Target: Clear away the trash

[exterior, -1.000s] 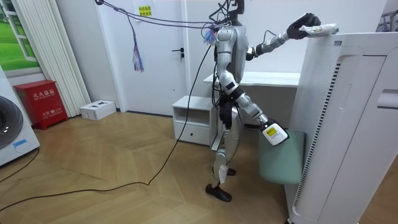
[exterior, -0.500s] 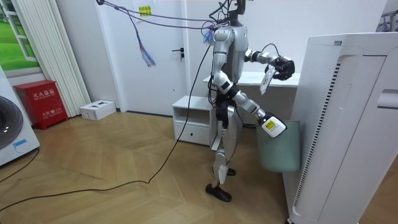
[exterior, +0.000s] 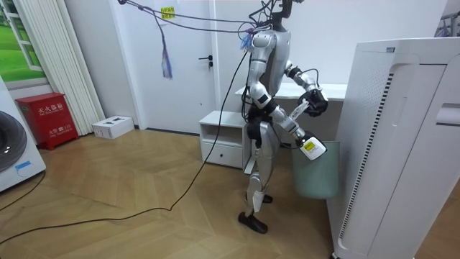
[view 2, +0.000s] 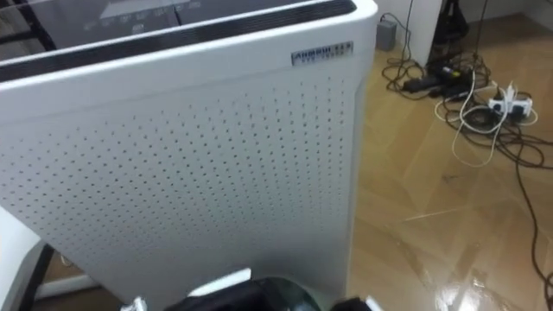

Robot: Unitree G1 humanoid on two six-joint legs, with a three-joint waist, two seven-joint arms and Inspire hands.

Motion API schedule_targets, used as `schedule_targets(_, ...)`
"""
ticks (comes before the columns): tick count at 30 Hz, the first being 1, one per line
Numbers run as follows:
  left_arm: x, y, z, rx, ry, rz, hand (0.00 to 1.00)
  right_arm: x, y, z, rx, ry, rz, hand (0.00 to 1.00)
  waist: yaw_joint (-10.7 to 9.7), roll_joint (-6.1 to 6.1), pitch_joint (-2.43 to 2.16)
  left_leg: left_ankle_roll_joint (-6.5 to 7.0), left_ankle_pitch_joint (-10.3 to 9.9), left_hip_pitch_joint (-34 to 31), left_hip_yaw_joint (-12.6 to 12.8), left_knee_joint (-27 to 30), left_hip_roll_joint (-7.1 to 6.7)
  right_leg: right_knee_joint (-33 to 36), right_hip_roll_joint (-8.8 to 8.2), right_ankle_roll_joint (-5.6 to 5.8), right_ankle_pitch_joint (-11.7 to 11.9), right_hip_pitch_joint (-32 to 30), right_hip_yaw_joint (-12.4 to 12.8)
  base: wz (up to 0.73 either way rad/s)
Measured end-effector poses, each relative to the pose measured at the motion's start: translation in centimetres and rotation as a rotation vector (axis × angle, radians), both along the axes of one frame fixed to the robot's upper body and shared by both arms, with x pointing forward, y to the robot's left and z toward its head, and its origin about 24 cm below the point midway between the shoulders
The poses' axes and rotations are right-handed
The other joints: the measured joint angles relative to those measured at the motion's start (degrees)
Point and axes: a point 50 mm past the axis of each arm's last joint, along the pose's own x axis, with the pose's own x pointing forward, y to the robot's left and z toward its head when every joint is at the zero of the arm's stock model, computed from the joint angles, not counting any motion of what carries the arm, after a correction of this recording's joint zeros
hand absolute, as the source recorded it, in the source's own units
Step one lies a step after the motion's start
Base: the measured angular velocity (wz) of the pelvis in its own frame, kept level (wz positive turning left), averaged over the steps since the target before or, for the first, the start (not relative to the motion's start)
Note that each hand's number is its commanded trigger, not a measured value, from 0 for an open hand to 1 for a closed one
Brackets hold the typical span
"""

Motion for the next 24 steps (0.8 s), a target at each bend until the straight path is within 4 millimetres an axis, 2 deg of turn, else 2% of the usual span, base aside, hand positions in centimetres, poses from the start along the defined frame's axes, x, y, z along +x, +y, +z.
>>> schedule_targets(6,-0.5,0.4,-1.5,0.036,0.048,0.019,1.00,0.3,0.0,0.2,0.004,-0.011,0.007,1.00,-0.05,-0.55,-0.04,0.06,0.03,-1.77,0.26,0.73,0.02,0.34,-0.12,-0.06,0.04,-1.54,-0.16,0.01)
schedule_targets(12,-0.4,0.9,-3.5,0.155,0.054,0.041,1.00,0.5,0.1,0.4,0.032,-0.022,-0.007,1.00,0.06,-0.90,-0.18,0.14,0.10,-3.63,0.53,1.50,0.16,1.24,-0.15,-0.22,0.13,-3.60,-0.19,-0.03)
schedule_targets(24,0.3,1.5,-4.0,0.246,0.001,0.073,1.00,0.6,0.1,0.6,0.048,-0.031,0.005,1.00,0.19,-0.86,-0.22,0.14,0.10,-4.87,0.23,2.28,0.32,1.27,-0.05,-0.50,0.33,-4.34,-0.48,0.01)
